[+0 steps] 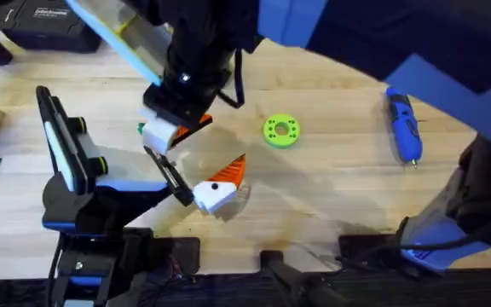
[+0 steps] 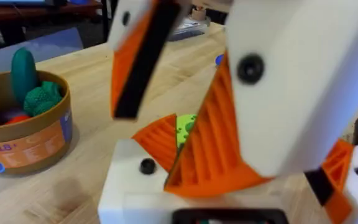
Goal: Pick up the gripper from the table and insert it into the empty holder that is missing its gripper. Then pick up a screw, insert it into the mounting hole, and use the screwdriver to tighten it. Finally, clean up the table by picking up the vegetable and placing it into the bucket.
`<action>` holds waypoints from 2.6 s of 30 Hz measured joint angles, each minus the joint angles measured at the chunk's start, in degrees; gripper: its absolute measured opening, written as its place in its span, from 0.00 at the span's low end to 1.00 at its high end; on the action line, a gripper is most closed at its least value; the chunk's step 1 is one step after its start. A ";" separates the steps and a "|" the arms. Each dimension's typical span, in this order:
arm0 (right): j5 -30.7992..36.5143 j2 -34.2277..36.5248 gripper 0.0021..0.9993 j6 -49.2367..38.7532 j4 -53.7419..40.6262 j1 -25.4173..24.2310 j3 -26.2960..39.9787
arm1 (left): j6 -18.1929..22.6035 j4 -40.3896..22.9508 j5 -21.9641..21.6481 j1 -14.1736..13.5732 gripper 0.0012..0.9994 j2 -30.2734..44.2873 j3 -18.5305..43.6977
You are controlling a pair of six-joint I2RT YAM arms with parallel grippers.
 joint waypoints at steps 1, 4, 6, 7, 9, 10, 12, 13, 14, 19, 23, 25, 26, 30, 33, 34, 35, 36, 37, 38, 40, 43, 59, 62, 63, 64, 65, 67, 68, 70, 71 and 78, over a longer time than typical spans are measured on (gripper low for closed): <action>0.69 0.00 0.86 0.01 -0.03 -0.47 0.00 | -0.02 0.00 -0.01 0.00 0.99 0.00 0.00; 1.02 0.00 0.99 -0.17 -1.18 -1.93 0.00 | 0.04 0.02 0.03 0.00 0.99 0.00 0.00; 0.94 -0.08 0.99 -0.15 -2.99 -2.57 0.00 | 0.11 0.04 0.05 0.00 0.99 0.00 0.00; 0.79 -0.16 0.99 -0.06 -4.21 -2.90 0.00 | 0.13 0.02 0.04 0.00 0.99 0.00 0.00; 0.14 -0.50 0.99 0.27 -6.63 -4.03 0.00 | 0.17 0.04 0.06 0.00 0.99 0.00 0.00; -0.47 -0.77 0.99 0.38 -7.96 -4.98 0.00 | 0.17 0.03 0.06 0.00 0.99 0.00 0.00; -2.10 -1.63 0.99 0.44 -9.70 -7.46 0.00 | 0.17 0.04 0.06 0.00 0.99 0.00 0.00; -2.91 -2.18 0.99 0.38 -10.05 -8.65 0.00 | 0.17 0.02 0.06 0.00 0.99 0.00 0.00; -3.69 -2.86 0.99 0.22 -10.38 -9.85 0.00 | 0.17 0.03 0.03 0.00 0.99 0.00 0.00; -5.81 -7.56 0.99 -0.80 -12.21 -15.04 -0.52 | 0.17 0.03 0.05 0.00 0.99 0.00 0.00; -8.27 -14.75 0.99 -1.29 -9.21 -19.17 -9.23 | 0.17 0.03 0.04 0.00 0.99 0.00 0.00; -9.83 -19.37 0.99 -1.18 -5.73 -21.89 -17.00 | 0.17 0.04 0.06 0.00 0.99 0.00 0.00; -10.57 -21.69 0.99 -0.94 -4.63 -23.41 -20.88 | 0.17 0.04 0.05 0.00 0.99 0.00 0.00; -15.89 -32.36 0.99 -0.71 -0.66 -30.94 -35.91 | 0.17 0.04 0.06 0.00 0.99 0.00 0.00; -22.89 -41.12 0.99 -3.45 -1.85 -38.10 -43.37 | 0.17 0.04 0.06 0.00 0.99 0.00 0.00; -25.69 -44.10 0.99 -4.98 -2.70 -40.76 -45.10 | 0.17 0.03 0.06 0.00 0.99 0.00 0.00; -33.03 -50.44 0.99 -11.45 -4.95 -46.98 -48.82 | 0.17 0.04 0.05 0.00 0.99 0.00 0.00; -35.13 -51.95 0.99 -14.16 -5.53 -48.45 -49.85 | 0.17 0.04 0.03 0.00 0.99 0.00 0.00; -36.73 -53.05 0.99 -16.81 -5.88 -49.44 -50.71 | 0.17 0.04 0.04 0.00 0.99 0.00 0.00; -38.09 -54.02 0.99 -19.74 -6.02 -50.11 -51.57 | 0.17 0.04 0.04 0.00 0.99 0.00 0.00; -40.00 -55.17 0.99 -25.74 -6.15 -50.61 -52.79 | 0.17 0.04 0.04 0.00 0.99 0.00 0.00; -41.67 -55.52 0.99 -33.12 -6.10 -50.71 -53.34 | 0.17 0.04 0.06 0.00 0.99 0.00 -0.02; -43.13 -52.02 0.99 -42.85 -5.85 -50.73 -53.40 | 0.39 0.07 0.06 0.00 0.01 0.00 -0.02; -41.44 -51.28 0.99 -42.81 -5.70 -50.75 -53.40 | 0.39 0.07 0.06 0.00 0.01 0.00 -0.02; -40.37 -50.96 0.99 -42.41 -5.24 -50.82 -53.40 | 0.39 0.07 0.06 0.00 0.01 0.00 -0.02; -39.36 -50.64 0.99 -41.74 -4.43 -50.98 -53.40 | 0.39 0.07 0.06 0.00 0.01 0.00 -0.02; -38.17 -50.23 0.99 -40.80 -3.12 -51.38 -53.40 | 0.39 0.07 0.06 0.00 0.01 0.00 -0.02; -30.25 -47.88 0.99 -34.05 4.30 -54.39 -53.40 | 0.39 0.07 0.06 0.00 0.01 0.00 -0.02; -26.59 -47.07 0.99 -31.50 6.51 -55.58 -53.40 | 0.39 0.07 0.06 0.00 0.01 0.00 -0.02; -19.25 -45.51 0.99 -27.33 9.79 -57.90 -53.40 | 0.39 0.07 0.06 0.00 0.01 0.00 -0.02; -15.49 -44.71 0.99 -25.81 11.19 -59.09 -53.40 | 0.40 0.07 0.06 0.00 0.01 0.00 -0.02; 4.15 -36.00 0.99 -23.10 19.95 -66.64 -53.40 | 0.40 0.07 0.06 0.00 0.01 0.00 -0.02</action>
